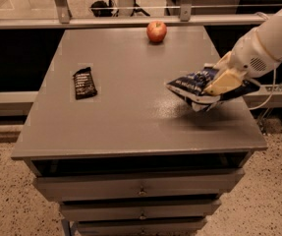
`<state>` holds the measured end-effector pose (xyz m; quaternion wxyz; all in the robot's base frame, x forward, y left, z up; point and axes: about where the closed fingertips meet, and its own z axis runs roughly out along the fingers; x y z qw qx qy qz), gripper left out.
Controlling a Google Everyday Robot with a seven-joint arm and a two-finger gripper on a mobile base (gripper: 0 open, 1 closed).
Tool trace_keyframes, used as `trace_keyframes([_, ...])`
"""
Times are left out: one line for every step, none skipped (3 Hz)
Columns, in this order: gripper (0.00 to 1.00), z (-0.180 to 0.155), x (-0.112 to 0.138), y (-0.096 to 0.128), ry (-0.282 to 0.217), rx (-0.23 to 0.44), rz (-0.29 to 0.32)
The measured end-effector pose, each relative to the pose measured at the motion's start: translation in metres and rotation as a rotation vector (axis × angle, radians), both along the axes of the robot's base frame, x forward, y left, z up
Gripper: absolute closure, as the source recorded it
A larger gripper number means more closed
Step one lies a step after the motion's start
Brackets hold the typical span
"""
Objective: Pick blue chip bag
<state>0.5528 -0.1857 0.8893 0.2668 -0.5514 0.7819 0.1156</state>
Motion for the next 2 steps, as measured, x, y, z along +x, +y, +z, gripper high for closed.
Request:
trace_keyframes([1.00,0.0549,0.0012,0.0030,-0.122,0.075,0.019])
trace_keyframes([1.00,0.0589,0.0017,0.0042,-0.129,0.083,0.021])
